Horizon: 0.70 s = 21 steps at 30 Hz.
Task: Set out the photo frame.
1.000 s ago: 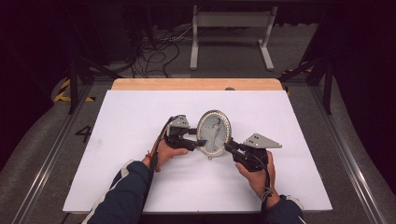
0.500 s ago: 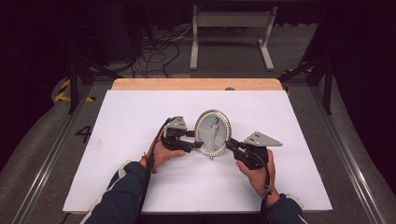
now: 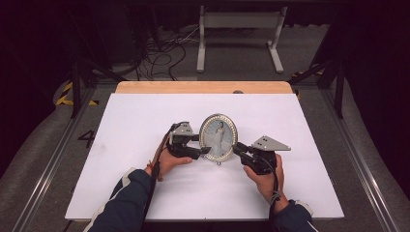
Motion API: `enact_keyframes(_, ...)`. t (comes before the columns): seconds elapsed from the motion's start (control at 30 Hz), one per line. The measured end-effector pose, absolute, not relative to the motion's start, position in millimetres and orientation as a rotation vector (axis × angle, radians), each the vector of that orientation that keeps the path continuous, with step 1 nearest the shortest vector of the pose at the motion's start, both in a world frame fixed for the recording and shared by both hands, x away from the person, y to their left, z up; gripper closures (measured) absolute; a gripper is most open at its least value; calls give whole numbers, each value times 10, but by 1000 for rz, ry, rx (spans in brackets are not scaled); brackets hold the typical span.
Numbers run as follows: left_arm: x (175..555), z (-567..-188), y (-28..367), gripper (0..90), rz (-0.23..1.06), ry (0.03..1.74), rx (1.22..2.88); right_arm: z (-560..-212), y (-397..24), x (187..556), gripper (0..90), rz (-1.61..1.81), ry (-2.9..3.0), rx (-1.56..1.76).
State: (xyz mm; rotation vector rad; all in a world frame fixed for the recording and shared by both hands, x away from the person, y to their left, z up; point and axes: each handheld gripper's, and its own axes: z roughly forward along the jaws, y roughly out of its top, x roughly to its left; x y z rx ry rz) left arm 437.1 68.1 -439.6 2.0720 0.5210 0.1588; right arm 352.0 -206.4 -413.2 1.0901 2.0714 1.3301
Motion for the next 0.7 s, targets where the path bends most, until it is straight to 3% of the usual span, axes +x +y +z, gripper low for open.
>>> enact_keyframes(0.27,4371,-4353,712,460,201,537,2031,-4150,-2071,3510,752,1334,2066,1101)
enact_keyframes(0.37,4367,-4344,728,588,242,551,2046,-4168,-2050,3509,766,1322,2074,1095)
enact_keyframes(0.7,4337,-4332,790,611,170,580,2031,-4201,-2026,3530,753,1341,2055,1133)
